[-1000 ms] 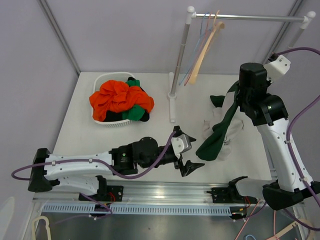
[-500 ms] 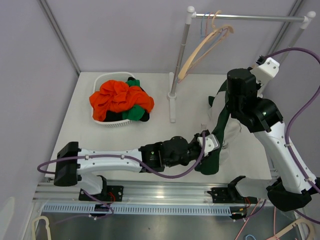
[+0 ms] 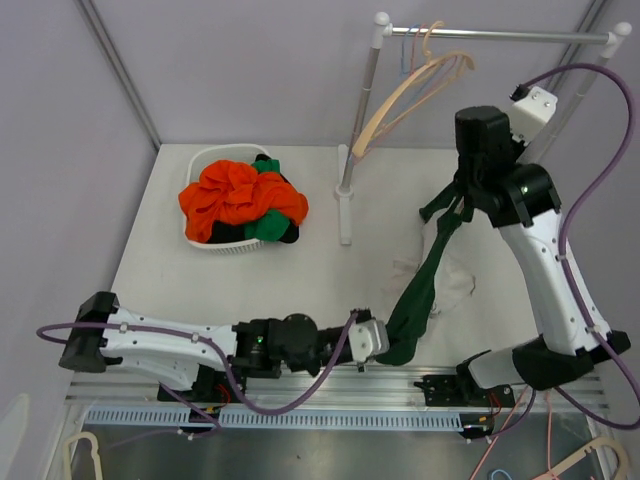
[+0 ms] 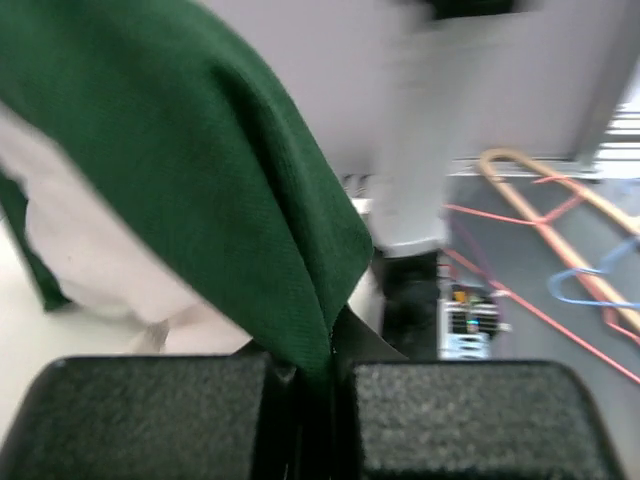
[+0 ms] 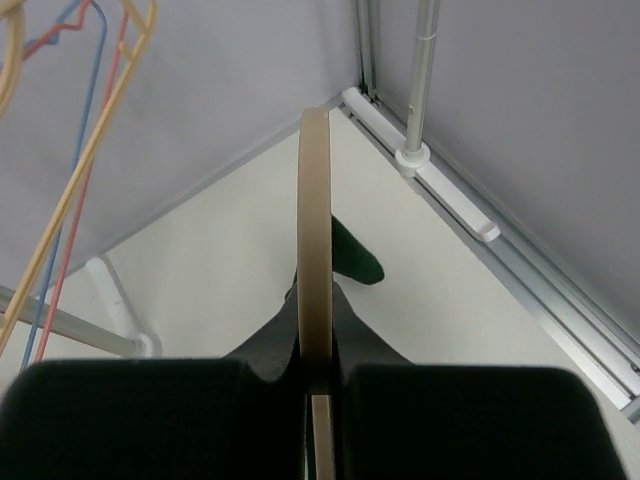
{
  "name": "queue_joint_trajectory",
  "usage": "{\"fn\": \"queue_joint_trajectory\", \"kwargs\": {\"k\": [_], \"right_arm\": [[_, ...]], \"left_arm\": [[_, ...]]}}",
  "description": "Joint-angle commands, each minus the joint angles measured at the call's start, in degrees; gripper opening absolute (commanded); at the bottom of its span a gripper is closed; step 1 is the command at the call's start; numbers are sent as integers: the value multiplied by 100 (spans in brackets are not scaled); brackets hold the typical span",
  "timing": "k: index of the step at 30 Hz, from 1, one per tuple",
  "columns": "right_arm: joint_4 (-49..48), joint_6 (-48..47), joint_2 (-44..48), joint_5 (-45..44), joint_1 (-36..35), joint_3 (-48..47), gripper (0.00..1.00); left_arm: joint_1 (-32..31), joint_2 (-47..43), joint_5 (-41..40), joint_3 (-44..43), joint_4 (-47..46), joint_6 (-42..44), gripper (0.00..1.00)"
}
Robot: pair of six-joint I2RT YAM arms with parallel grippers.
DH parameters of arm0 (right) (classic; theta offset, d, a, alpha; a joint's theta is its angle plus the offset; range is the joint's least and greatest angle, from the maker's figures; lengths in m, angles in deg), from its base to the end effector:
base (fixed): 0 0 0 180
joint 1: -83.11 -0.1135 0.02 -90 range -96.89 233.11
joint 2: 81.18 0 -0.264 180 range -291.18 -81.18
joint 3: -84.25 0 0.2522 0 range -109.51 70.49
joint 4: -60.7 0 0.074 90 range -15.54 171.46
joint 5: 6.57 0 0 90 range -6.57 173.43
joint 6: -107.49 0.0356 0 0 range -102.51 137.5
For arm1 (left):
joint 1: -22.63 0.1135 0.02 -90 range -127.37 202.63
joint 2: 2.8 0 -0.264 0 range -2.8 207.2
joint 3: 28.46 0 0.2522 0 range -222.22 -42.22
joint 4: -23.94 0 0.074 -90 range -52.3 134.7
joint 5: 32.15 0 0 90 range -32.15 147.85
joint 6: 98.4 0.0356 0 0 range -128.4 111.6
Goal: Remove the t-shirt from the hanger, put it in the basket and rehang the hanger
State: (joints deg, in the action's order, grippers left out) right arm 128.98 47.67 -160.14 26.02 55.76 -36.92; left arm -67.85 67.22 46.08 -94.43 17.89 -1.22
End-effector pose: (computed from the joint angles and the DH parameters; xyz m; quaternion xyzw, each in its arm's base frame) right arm 0.2269 0.0836 0.5011 0.2726 0.7376 -0.1337 0.6031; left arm 0.0048 -0.2902 0.3476 0.4716 0.5104 -0.4223 0.5820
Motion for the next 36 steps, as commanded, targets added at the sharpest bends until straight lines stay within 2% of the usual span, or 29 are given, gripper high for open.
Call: {"fn": "queue_joint_trajectory", "kwargs": {"k": [1, 4, 5, 9, 12, 14, 15, 16, 19, 22, 24, 25, 27, 30, 34, 35, 36], "right_arm": [[1047, 59, -707, 1104, 590, -997, 0], [1542, 6, -1244, 1398, 879, -1150, 0], [1544, -46, -1306, 1773, 977, -1054, 0], [1053, -170, -1149, 2926, 1320, -483, 0], [964, -91, -1008, 2903, 1224, -490, 0], [990, -91, -797, 2735, 901, -552, 0], [1034, -108, -727, 2735, 777, -692, 0], [1173, -126, -622, 2752, 645, -789, 0], [1507, -204, -376, 2709, 170, -1071, 0], [1509, -231, -51, 2289, 20, -809, 0], [1290, -353, 292, 1945, 54, -493, 0], [958, -467, 398, 1831, 81, -186, 0], [570, -906, 662, 1961, 317, 44, 0], [-308, -1215, 785, 2383, 782, 300, 0], [-914, -1338, 479, 2585, 1135, 116, 0], [-1030, -1382, 373, 2620, 1197, -32, 0], [-1127, -1391, 120, 2629, 1223, -138, 0]], "left_arm": [[-784, -234, 106, 474, -785, 300, 1], [-1103, -243, -360, 711, -998, 416, 0], [-1104, -304, -405, 720, -1007, 416, 1], [-1113, -594, -458, 879, -1068, 451, 1], [-1104, -586, -896, 975, -1139, 609, 1], [-903, -498, -1327, 941, -1078, 286, 1], [-519, -472, -1371, 853, -686, -29, 1], [-245, -454, -998, 765, -273, -946, 1], [808, -261, -354, 317, 922, -2321, 1], [1477, -199, -141, 150, 1652, -2991, 1], [1830, -225, -72, -26, 2154, -3274, 1], [2241, -304, 7, -114, 2401, -3519, 1], [2726, -401, 496, -210, 2990, -3636, 1], [3875, -664, 1077, -553, 3597, -3601, 1], [4678, -359, 1564, -1992, 4335, -3197, 1], [4801, 8, 1546, -2848, 4572, -3170, 1], [5037, 221, 1607, -3144, 4635, -3161, 1]]}}
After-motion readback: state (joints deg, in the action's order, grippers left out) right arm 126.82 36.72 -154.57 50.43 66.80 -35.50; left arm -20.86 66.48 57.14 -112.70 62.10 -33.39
